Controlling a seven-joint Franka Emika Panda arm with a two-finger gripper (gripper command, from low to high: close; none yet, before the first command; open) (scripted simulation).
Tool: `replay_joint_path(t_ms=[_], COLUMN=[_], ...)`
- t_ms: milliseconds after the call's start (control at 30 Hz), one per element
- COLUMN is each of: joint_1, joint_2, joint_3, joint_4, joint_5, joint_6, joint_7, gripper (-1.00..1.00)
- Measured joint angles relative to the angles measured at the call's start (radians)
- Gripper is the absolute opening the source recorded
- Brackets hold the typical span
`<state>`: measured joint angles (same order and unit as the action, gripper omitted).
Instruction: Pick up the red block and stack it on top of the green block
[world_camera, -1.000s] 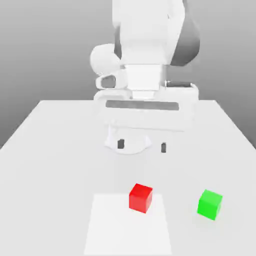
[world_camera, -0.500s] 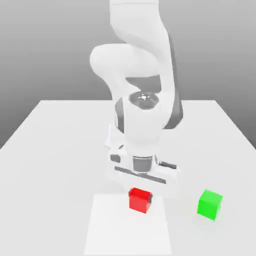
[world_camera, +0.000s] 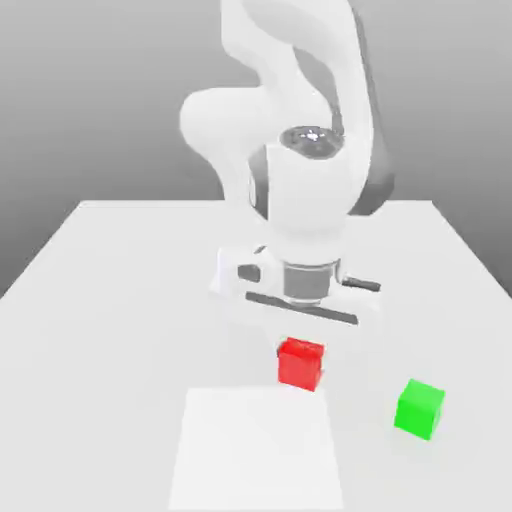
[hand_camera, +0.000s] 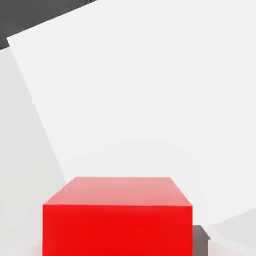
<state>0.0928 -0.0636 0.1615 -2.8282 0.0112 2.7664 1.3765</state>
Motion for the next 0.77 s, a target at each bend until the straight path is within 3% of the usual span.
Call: replay_joint_path(t_ms=[367, 633, 667, 767], joint_1=[0.209, 0.243, 0.248, 0.248], joint_2=[0.037, 0.214, 0.237, 0.237], joint_3=[0.103, 0.049, 0.042, 0.042], joint_4=[0.151, 0.172, 0.173, 0.173], joint_5=[0.001, -0.112, -0.127, -0.127], joint_6=[-0.113, 0.039, 0.059, 0.059], joint_7=[0.144, 0.237, 0.248, 0.248], gripper=[-1.00, -1.00, 1.00, 1.00])
